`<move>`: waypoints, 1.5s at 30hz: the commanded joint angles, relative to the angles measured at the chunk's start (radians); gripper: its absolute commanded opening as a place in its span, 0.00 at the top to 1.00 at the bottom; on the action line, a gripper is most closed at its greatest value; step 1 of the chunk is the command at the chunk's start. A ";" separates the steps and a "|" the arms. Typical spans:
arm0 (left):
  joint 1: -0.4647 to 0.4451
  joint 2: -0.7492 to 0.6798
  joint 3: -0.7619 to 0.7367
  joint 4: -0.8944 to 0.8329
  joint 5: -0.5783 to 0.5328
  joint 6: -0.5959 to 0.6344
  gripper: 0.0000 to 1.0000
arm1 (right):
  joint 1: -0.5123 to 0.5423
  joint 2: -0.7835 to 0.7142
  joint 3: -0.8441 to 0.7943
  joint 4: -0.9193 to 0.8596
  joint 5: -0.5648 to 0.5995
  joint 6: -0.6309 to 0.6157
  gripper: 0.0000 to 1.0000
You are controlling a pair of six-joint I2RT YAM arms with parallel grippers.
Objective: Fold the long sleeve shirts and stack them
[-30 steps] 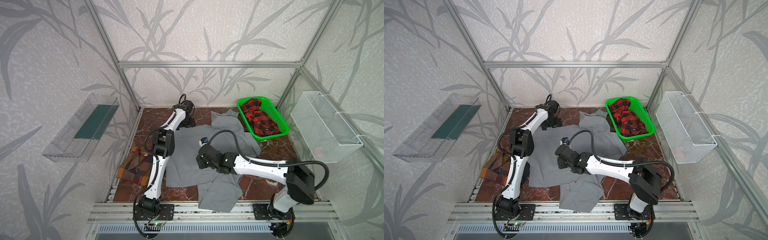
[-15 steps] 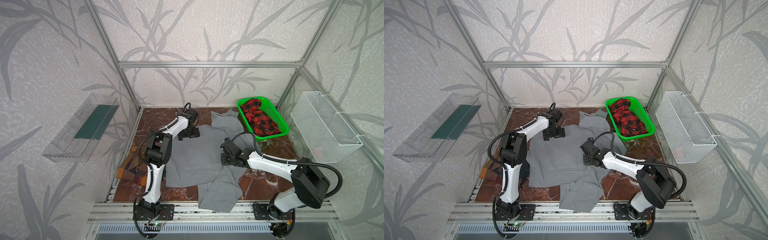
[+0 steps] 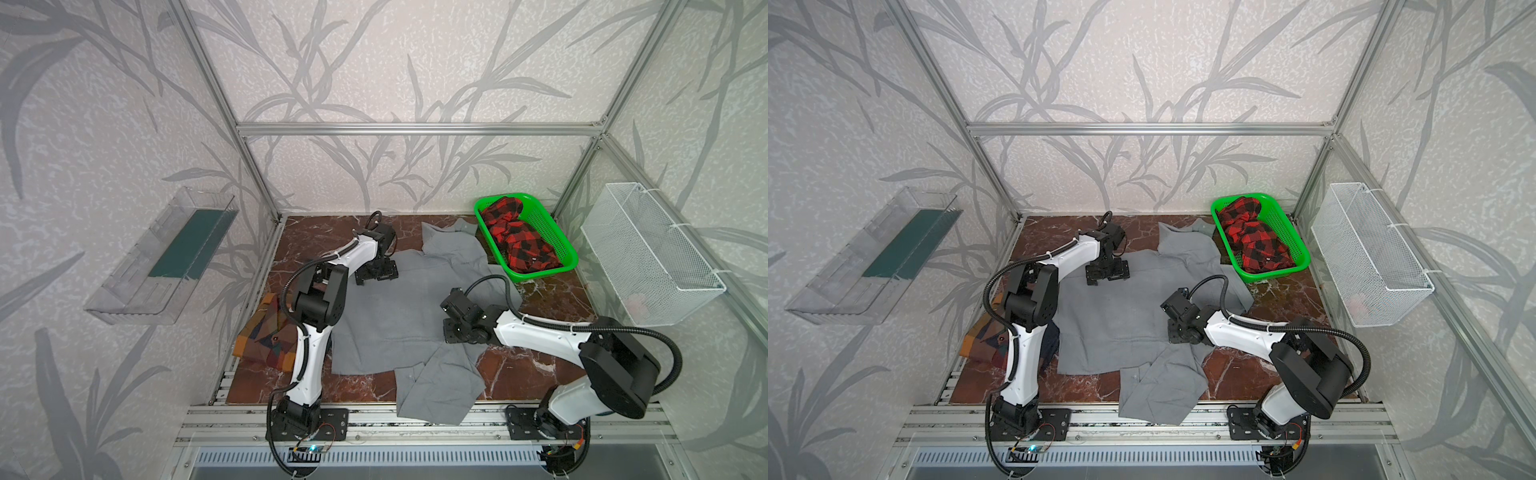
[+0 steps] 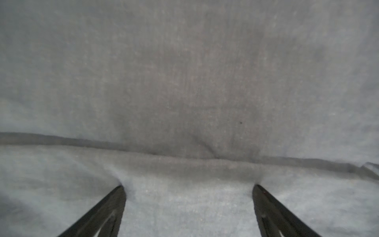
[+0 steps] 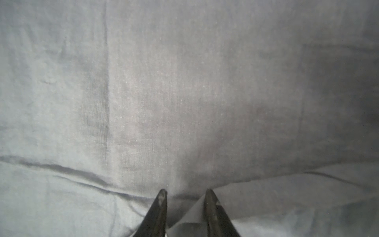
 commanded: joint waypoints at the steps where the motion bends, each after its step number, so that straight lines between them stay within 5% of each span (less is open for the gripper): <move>1: -0.004 0.020 -0.006 -0.011 -0.026 0.002 0.03 | 0.005 -0.084 -0.041 -0.028 0.031 0.027 0.81; 6: -0.004 0.028 -0.007 -0.004 -0.019 -0.004 0.03 | 0.004 -0.179 -0.083 -0.103 0.070 0.039 1.00; 19: -0.002 0.042 0.011 -0.011 -0.020 -0.003 0.03 | 0.041 -0.722 -0.294 -0.534 0.099 0.291 1.00; 30: -0.002 0.033 0.013 -0.016 -0.016 0.000 0.03 | 0.161 -1.048 -0.303 -0.890 0.124 0.503 0.77; 35: -0.002 0.027 0.012 -0.017 -0.014 0.005 0.03 | 0.161 -1.022 -0.175 -0.897 0.205 0.458 0.64; 42: -0.004 -0.016 -0.030 -0.015 -0.018 -0.010 0.03 | 0.157 -0.738 -0.091 -0.606 0.344 0.290 0.65; 45: -0.003 -0.085 -0.083 0.009 -0.009 -0.028 0.03 | 0.110 -0.640 -0.121 -0.477 0.312 0.236 0.66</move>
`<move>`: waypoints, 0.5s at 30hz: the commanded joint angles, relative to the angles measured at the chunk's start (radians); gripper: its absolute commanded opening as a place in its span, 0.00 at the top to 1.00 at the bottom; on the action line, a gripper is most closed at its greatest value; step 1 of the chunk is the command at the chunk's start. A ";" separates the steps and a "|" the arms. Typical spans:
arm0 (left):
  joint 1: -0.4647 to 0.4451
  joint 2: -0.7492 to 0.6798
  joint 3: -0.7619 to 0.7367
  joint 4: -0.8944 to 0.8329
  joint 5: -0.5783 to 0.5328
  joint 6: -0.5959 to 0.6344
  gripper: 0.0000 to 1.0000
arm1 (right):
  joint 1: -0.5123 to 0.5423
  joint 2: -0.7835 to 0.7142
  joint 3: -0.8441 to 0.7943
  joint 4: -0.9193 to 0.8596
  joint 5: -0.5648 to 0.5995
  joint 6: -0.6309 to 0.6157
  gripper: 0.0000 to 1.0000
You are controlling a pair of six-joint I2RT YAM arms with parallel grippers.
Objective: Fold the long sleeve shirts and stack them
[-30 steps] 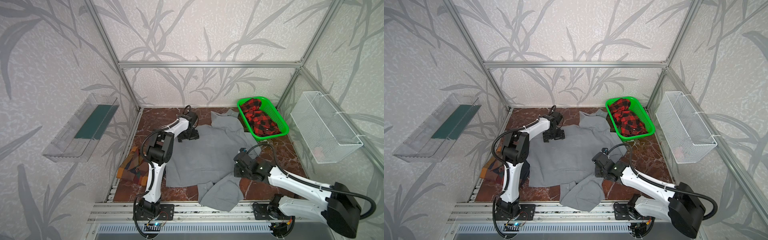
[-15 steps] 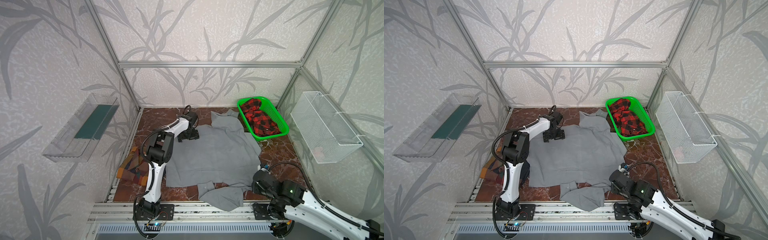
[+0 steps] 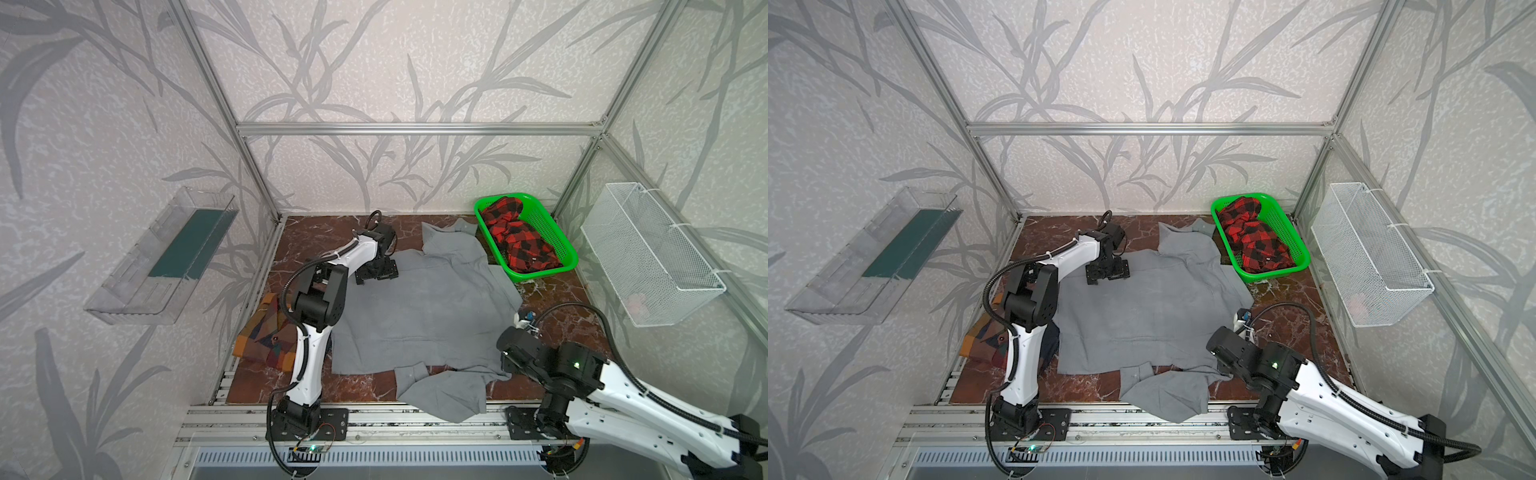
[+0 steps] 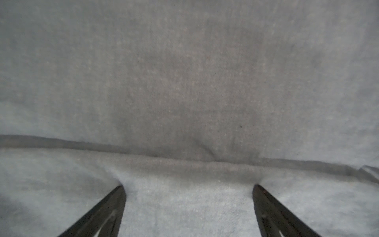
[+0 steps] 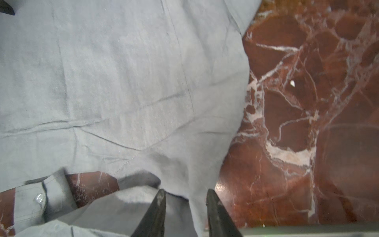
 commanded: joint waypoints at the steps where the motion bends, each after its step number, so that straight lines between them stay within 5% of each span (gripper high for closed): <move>1: -0.004 -0.095 -0.071 -0.009 -0.003 -0.027 0.03 | -0.053 0.091 -0.028 0.193 0.000 -0.098 0.67; 8: -0.004 -0.291 -0.246 0.057 0.028 -0.062 0.03 | -0.110 0.166 -0.171 0.310 -0.197 -0.069 0.69; 15: -0.005 -0.455 -0.452 0.130 0.062 -0.099 0.03 | -0.043 -0.057 -0.296 0.162 -0.233 0.034 0.71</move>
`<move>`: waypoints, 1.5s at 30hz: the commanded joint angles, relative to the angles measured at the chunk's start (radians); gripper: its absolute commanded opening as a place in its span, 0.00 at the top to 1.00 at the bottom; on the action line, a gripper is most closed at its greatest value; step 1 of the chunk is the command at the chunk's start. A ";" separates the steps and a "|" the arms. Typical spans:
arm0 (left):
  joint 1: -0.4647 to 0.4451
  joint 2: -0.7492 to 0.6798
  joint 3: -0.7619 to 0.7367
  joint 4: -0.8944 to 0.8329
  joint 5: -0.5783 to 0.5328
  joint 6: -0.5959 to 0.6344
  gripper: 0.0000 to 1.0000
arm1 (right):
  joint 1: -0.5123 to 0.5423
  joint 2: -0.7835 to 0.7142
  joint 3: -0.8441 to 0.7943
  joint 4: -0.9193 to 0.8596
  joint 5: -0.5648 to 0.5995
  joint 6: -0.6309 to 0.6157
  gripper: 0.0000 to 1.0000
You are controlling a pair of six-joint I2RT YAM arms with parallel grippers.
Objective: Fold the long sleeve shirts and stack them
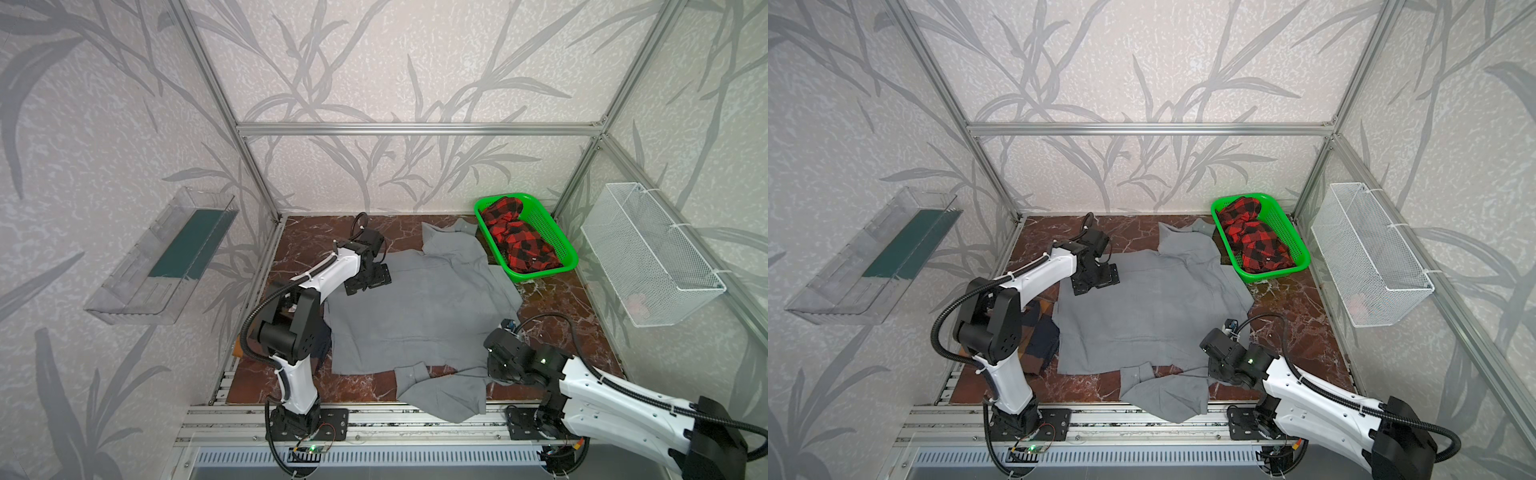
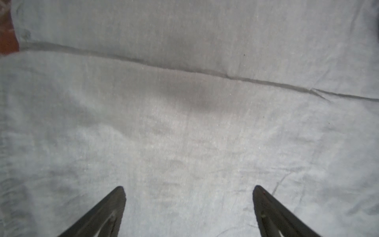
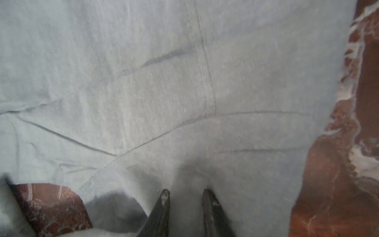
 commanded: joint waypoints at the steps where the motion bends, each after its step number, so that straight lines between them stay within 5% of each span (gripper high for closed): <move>1: -0.006 -0.070 -0.098 0.040 0.021 -0.037 0.03 | 0.032 -0.097 -0.039 -0.105 -0.019 0.071 0.71; 7: -0.020 -0.121 -0.268 0.087 0.045 -0.059 0.03 | 0.031 -0.076 0.022 -0.125 0.052 0.039 0.67; 13: -0.032 -0.145 -0.362 0.116 0.025 -0.074 0.03 | -0.007 0.071 0.238 -0.055 0.208 -0.162 0.63; 18: -0.028 -0.060 -0.317 0.095 -0.003 -0.073 0.03 | -0.187 0.220 0.334 0.115 0.051 -0.339 0.61; 28: 0.065 0.091 -0.176 0.056 -0.034 -0.066 0.03 | -0.461 0.581 0.607 0.299 -0.030 -0.497 0.61; 36: 0.082 0.167 -0.041 0.001 -0.054 -0.045 0.03 | -0.561 1.028 1.039 0.295 -0.034 -0.543 0.61; 45: 0.078 0.098 -0.112 0.043 -0.015 -0.071 0.03 | -0.635 1.415 1.507 0.136 -0.066 -0.566 0.63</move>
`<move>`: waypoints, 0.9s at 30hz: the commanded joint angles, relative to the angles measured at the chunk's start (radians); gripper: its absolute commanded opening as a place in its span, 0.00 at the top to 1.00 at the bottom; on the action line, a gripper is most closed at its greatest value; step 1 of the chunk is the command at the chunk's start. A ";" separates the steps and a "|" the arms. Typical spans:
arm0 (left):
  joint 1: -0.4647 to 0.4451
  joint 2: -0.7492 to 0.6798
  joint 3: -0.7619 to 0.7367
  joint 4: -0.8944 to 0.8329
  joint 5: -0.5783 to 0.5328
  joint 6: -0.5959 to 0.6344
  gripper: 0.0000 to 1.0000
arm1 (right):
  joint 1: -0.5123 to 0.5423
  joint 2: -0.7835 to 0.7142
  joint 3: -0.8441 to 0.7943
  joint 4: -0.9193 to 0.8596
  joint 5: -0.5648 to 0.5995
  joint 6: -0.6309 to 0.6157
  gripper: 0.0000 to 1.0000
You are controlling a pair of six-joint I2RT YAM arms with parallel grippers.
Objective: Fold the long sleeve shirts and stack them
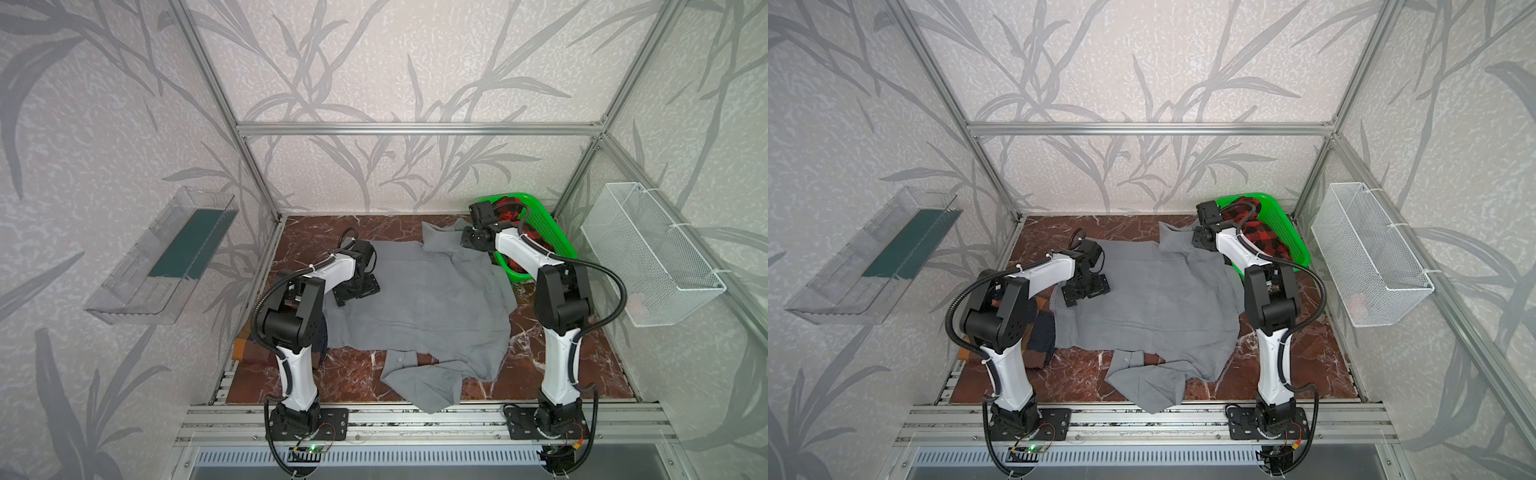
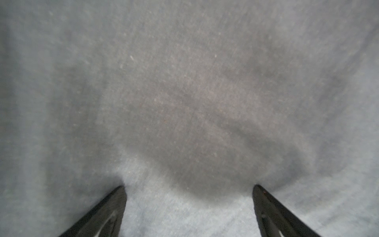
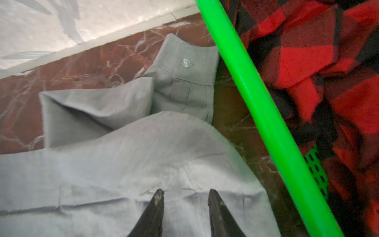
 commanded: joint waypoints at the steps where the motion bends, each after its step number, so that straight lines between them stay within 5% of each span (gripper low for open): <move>1: -0.002 -0.028 -0.059 0.002 0.034 -0.023 0.03 | -0.019 0.070 0.126 -0.101 0.008 -0.029 0.63; 18: -0.028 -0.156 -0.186 0.047 0.051 -0.081 0.03 | -0.152 0.256 0.364 -0.173 -0.050 -0.028 0.64; 23: -0.028 -0.218 -0.161 0.025 0.044 -0.064 0.03 | -0.138 0.157 0.363 -0.206 -0.122 -0.014 0.61; 27: -0.027 -0.336 -0.153 -0.009 -0.004 -0.039 0.01 | -0.097 -0.060 0.174 -0.138 -0.138 -0.005 0.51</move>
